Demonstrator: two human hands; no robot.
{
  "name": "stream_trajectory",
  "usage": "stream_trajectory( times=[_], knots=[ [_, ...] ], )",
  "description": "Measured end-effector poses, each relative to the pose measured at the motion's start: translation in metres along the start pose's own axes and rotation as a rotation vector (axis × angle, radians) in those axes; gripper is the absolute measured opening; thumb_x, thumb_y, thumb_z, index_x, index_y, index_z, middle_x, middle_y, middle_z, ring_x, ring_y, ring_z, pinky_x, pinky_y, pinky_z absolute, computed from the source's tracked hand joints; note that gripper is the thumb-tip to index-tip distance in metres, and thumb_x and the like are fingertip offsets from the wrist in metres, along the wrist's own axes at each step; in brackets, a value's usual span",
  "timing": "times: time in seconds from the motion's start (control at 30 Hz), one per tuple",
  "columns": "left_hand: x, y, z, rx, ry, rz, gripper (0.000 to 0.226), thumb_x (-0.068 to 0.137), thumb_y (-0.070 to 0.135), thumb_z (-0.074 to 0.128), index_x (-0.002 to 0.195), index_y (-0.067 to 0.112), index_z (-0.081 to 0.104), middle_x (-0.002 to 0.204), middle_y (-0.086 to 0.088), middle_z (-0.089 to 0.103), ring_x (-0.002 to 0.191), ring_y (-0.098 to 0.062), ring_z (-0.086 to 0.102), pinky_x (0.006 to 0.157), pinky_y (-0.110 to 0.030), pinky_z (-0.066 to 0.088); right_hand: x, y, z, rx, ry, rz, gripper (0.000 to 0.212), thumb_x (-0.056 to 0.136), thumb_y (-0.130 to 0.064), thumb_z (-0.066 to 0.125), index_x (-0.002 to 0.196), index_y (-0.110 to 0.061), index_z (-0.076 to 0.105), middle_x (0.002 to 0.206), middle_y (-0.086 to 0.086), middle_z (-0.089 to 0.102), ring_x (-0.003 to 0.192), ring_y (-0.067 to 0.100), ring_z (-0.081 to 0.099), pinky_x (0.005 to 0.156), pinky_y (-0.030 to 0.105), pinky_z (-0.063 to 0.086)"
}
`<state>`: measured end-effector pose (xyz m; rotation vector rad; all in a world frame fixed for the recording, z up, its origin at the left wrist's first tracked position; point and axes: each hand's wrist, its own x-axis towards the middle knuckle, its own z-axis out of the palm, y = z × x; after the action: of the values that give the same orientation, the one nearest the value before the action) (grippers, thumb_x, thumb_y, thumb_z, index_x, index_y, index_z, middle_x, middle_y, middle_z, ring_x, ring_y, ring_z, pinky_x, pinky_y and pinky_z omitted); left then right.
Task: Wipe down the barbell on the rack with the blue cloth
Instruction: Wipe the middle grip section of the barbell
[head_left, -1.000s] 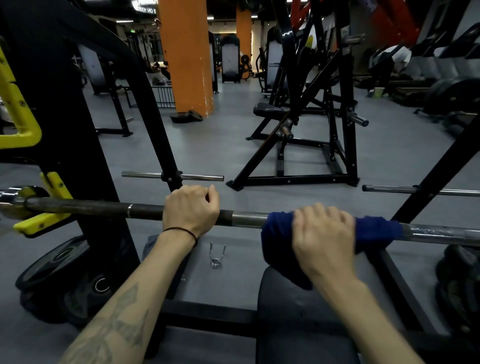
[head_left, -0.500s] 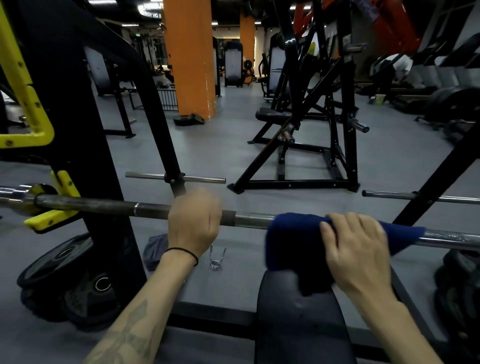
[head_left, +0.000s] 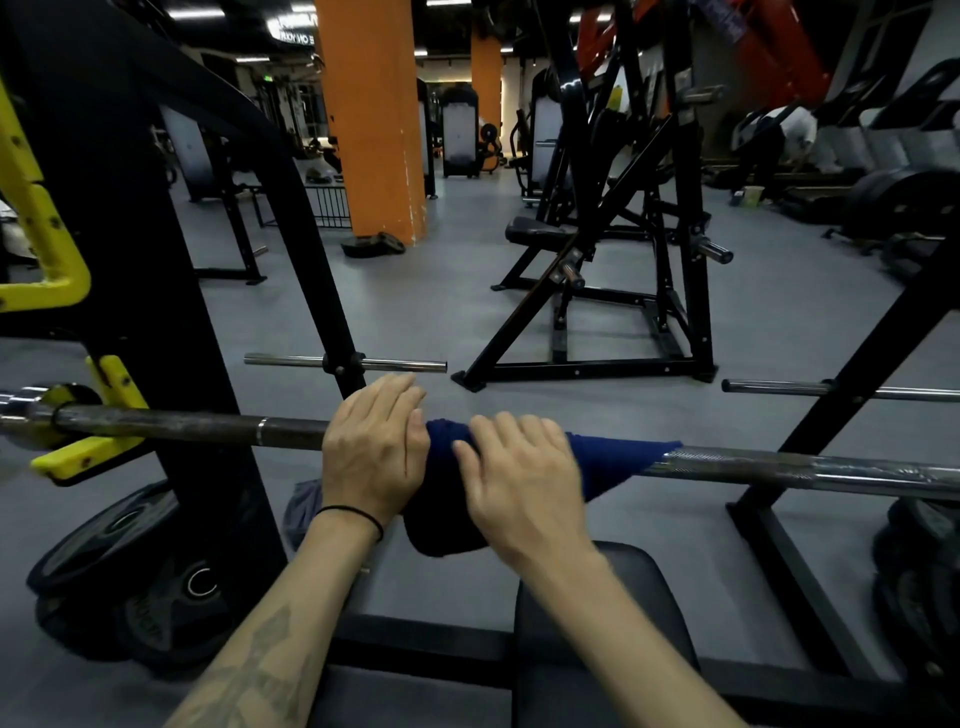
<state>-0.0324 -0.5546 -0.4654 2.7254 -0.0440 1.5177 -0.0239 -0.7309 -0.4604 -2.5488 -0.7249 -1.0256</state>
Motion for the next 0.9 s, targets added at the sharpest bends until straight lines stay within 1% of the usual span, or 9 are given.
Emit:
stream_trajectory(
  times=[0.17, 0.27, 0.33, 0.4, 0.47, 0.57, 0.63, 0.77, 0.9],
  knots=[
    [0.001, 0.003, -0.001, 0.004, 0.005, -0.010, 0.051, 0.105, 0.032, 0.028, 0.113, 0.006, 0.071, 0.126, -0.013, 0.067, 0.121, -0.030, 0.060, 0.105, -0.043, 0.042, -0.036, 0.097, -0.039, -0.100, 0.013, 0.131, 0.040, 0.103, -0.046, 0.040, 0.110, -0.015, 0.066, 0.097, 0.006, 0.062, 0.096, 0.033, 0.055, 0.113, 0.050, 0.033],
    [0.002, 0.004, 0.000, 0.003, 0.039, -0.005, 0.049, 0.104, 0.030, 0.030, 0.110, 0.006, 0.072, 0.122, -0.011, 0.069, 0.119, -0.029, 0.062, 0.104, -0.043, 0.043, -0.046, 0.127, -0.054, -0.137, 0.043, 0.228, 0.044, 0.104, -0.042, 0.036, 0.111, -0.012, 0.068, 0.099, 0.008, 0.065, 0.101, 0.033, 0.056, 0.117, 0.053, 0.029],
    [0.002, 0.005, 0.000, 0.003, 0.062, -0.001, 0.046, 0.103, 0.028, 0.033, 0.108, 0.007, 0.074, 0.119, -0.011, 0.071, 0.116, -0.029, 0.063, 0.102, -0.042, 0.044, -0.043, 0.117, -0.049, -0.110, 0.073, 0.329, 0.044, 0.105, -0.040, 0.034, 0.106, -0.013, 0.068, 0.100, 0.009, 0.066, 0.104, 0.033, 0.056, 0.119, 0.054, 0.026],
    [0.002, 0.005, 0.002, 0.015, 0.085, 0.001, 0.044, 0.101, 0.026, 0.035, 0.105, 0.007, 0.074, 0.116, -0.011, 0.072, 0.114, -0.029, 0.065, 0.102, -0.042, 0.044, -0.034, 0.088, -0.036, -0.087, 0.084, 0.380, 0.041, 0.105, -0.038, 0.033, 0.100, -0.016, 0.068, 0.100, 0.008, 0.065, 0.103, 0.033, 0.055, 0.116, 0.054, 0.026],
    [0.001, 0.003, 0.004, 0.024, 0.106, 0.011, 0.044, 0.100, 0.024, 0.035, 0.104, 0.006, 0.075, 0.114, -0.010, 0.072, 0.112, -0.030, 0.065, 0.102, -0.041, 0.043, -0.022, 0.045, -0.018, -0.050, 0.071, 0.307, 0.038, 0.104, -0.040, 0.035, 0.100, -0.019, 0.067, 0.098, 0.007, 0.065, 0.098, 0.032, 0.054, 0.108, 0.051, 0.033],
    [0.001, 0.000, 0.007, 0.048, 0.127, 0.039, 0.041, 0.099, 0.020, 0.037, 0.103, 0.006, 0.075, 0.109, -0.011, 0.073, 0.109, -0.030, 0.067, 0.101, -0.041, 0.044, -0.009, -0.018, 0.007, 0.021, 0.010, 0.152, 0.045, 0.104, -0.045, 0.035, 0.121, -0.017, 0.066, 0.106, 0.005, 0.065, 0.100, 0.030, 0.055, 0.103, 0.049, 0.035],
    [0.002, 0.000, 0.007, 0.065, 0.126, 0.042, 0.040, 0.097, 0.018, 0.038, 0.100, 0.005, 0.075, 0.104, -0.012, 0.074, 0.106, -0.031, 0.068, 0.098, -0.040, 0.044, -0.006, -0.035, 0.013, 0.060, -0.007, 0.107, 0.044, 0.105, -0.044, 0.036, 0.128, -0.016, 0.062, 0.109, 0.005, 0.064, 0.102, 0.028, 0.055, 0.103, 0.046, 0.035],
    [0.004, -0.001, 0.004, 0.071, 0.113, 0.058, 0.041, 0.098, 0.020, 0.036, 0.098, 0.005, 0.075, 0.101, -0.013, 0.074, 0.102, -0.032, 0.069, 0.095, -0.041, 0.045, -0.009, -0.003, 0.004, 0.049, -0.007, 0.007, 0.042, 0.104, -0.047, 0.040, 0.121, -0.016, 0.062, 0.103, 0.004, 0.063, 0.096, 0.026, 0.054, 0.099, 0.042, 0.037],
    [0.003, 0.000, 0.005, 0.064, 0.135, 0.055, 0.042, 0.098, 0.020, 0.036, 0.096, 0.006, 0.075, 0.099, -0.012, 0.074, 0.101, -0.032, 0.069, 0.094, -0.041, 0.046, -0.033, 0.066, -0.020, 0.012, 0.046, 0.120, 0.040, 0.104, -0.046, 0.042, 0.114, -0.014, 0.063, 0.102, 0.006, 0.062, 0.098, 0.031, 0.054, 0.102, 0.046, 0.037]
  ],
)
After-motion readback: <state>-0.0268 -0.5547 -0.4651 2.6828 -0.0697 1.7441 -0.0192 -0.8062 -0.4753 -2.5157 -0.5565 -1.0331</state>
